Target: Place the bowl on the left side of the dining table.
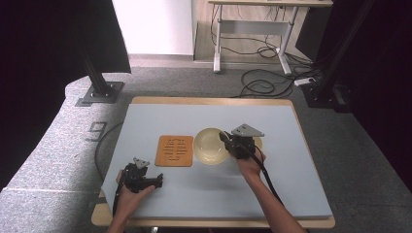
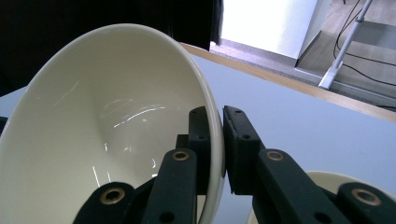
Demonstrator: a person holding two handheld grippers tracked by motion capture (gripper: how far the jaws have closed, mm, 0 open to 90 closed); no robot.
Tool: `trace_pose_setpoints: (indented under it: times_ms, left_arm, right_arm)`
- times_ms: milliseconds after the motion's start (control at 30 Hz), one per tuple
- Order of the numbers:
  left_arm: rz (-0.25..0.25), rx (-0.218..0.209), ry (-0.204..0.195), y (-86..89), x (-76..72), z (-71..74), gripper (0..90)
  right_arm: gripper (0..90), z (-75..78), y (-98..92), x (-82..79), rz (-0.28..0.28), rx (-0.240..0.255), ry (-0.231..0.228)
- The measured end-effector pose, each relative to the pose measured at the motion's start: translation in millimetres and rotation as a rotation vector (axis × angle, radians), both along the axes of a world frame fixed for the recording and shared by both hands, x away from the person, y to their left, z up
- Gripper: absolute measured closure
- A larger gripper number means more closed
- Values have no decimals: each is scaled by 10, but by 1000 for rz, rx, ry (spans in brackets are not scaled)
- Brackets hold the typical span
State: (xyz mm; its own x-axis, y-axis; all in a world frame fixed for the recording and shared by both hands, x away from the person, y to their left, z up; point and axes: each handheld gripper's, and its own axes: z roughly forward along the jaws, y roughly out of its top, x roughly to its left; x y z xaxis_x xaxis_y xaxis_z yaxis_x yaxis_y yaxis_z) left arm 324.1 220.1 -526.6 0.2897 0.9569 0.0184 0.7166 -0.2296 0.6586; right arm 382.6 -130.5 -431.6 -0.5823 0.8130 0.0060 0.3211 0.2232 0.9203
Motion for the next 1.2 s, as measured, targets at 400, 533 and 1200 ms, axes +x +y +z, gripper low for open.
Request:
trace_pose_setpoints:
  times_ms: [400,533,1200]
  left_arm:
    - [-1,1,0,1,0,0,21]
    - [0,1,0,0,0,1,21]
    - [0,-4,3,4,6,-1,19]
  right_arm:
    - [823,-56,119,2,22,-5,9]
    - [824,-108,202,17,30,-8,20]
    - [824,-224,526,142,56,-14,50]
